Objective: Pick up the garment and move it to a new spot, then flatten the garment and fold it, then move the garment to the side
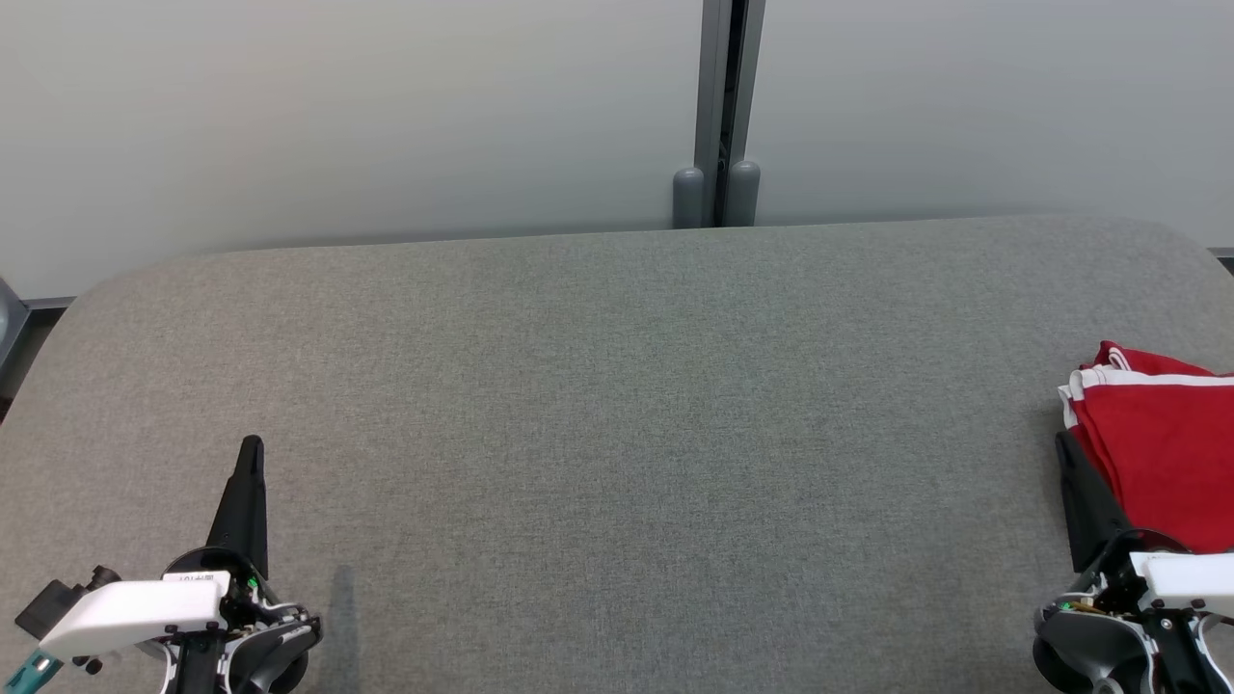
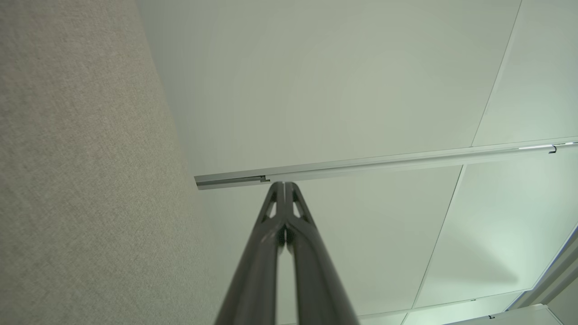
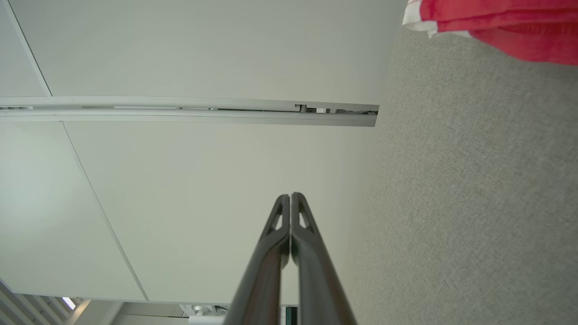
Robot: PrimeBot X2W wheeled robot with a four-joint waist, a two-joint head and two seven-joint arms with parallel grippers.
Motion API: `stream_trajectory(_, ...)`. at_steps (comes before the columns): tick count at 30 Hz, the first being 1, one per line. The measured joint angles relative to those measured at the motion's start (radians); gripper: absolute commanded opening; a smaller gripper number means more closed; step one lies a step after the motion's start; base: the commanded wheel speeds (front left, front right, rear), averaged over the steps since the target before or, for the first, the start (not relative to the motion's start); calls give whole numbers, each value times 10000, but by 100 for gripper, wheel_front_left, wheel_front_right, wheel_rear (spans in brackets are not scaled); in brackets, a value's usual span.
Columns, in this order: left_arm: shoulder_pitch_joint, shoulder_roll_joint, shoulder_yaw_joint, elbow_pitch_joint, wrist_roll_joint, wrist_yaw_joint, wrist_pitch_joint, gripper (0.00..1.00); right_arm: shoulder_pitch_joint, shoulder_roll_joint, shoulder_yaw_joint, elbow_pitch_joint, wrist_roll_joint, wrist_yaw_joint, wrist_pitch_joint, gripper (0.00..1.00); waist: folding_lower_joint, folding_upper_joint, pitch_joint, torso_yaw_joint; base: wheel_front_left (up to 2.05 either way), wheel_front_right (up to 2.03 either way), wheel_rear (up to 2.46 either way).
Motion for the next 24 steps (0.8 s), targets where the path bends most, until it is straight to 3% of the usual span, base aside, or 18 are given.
stream_trajectory(24, 0, 0, 0, 0, 0, 0, 0, 0, 0, 2, -2, 0, 0, 0, 0, 0, -1, 0, 0, 0, 0, 0, 0)
